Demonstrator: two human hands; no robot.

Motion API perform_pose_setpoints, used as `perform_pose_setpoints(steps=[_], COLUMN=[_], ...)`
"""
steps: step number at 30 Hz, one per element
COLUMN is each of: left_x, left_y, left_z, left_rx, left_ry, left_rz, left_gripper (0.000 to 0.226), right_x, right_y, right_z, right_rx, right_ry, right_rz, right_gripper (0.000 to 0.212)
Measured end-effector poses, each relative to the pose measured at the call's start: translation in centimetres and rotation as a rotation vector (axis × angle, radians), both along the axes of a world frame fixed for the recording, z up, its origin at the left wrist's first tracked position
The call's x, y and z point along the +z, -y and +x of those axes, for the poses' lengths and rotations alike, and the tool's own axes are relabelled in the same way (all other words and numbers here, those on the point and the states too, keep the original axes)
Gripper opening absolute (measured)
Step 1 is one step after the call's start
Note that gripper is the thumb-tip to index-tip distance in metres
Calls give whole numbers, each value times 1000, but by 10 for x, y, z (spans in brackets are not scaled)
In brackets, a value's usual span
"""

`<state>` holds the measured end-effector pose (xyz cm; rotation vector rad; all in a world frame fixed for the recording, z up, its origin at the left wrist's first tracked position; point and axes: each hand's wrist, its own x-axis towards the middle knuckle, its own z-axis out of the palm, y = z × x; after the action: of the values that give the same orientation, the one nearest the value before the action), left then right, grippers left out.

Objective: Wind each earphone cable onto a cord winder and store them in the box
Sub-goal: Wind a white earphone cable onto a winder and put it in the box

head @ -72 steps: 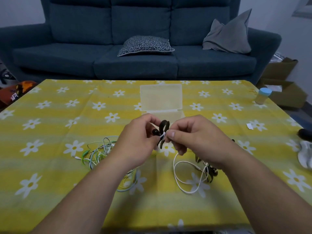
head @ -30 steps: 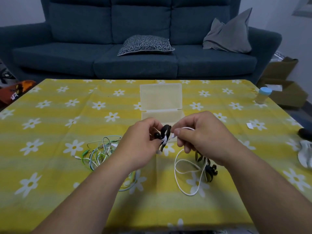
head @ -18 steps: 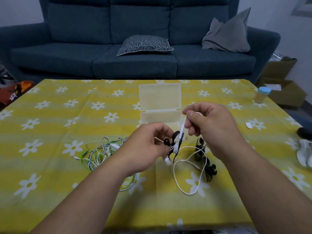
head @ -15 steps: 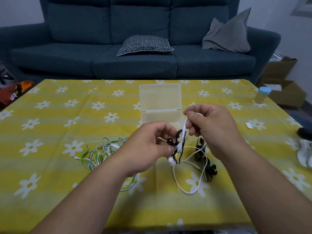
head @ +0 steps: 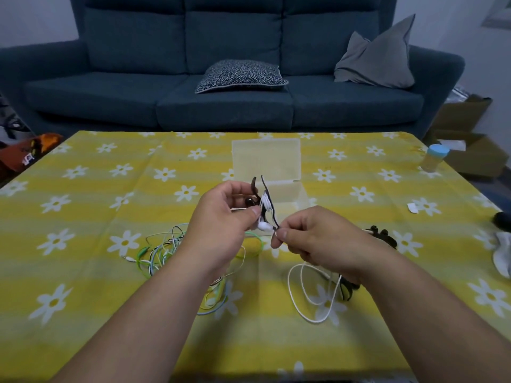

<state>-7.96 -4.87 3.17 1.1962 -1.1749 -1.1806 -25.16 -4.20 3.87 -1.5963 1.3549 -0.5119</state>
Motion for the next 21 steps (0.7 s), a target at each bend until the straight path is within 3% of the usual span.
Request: perform_pose_setpoints(steps=[10,21], left_x=[2,2], left_y=[1,-4], left_z=[0,-4], left_rx=[19,-104], left_ry=[47,516], left_rz=[28,-138], left_gripper=[26,30], right_x=[12,21], right_y=[-6,-5], right_z=[-4,-3], right_rx=[51,79], right_ry=[-33,-15], right_rz=[-85,-246], right_gripper=[22,22])
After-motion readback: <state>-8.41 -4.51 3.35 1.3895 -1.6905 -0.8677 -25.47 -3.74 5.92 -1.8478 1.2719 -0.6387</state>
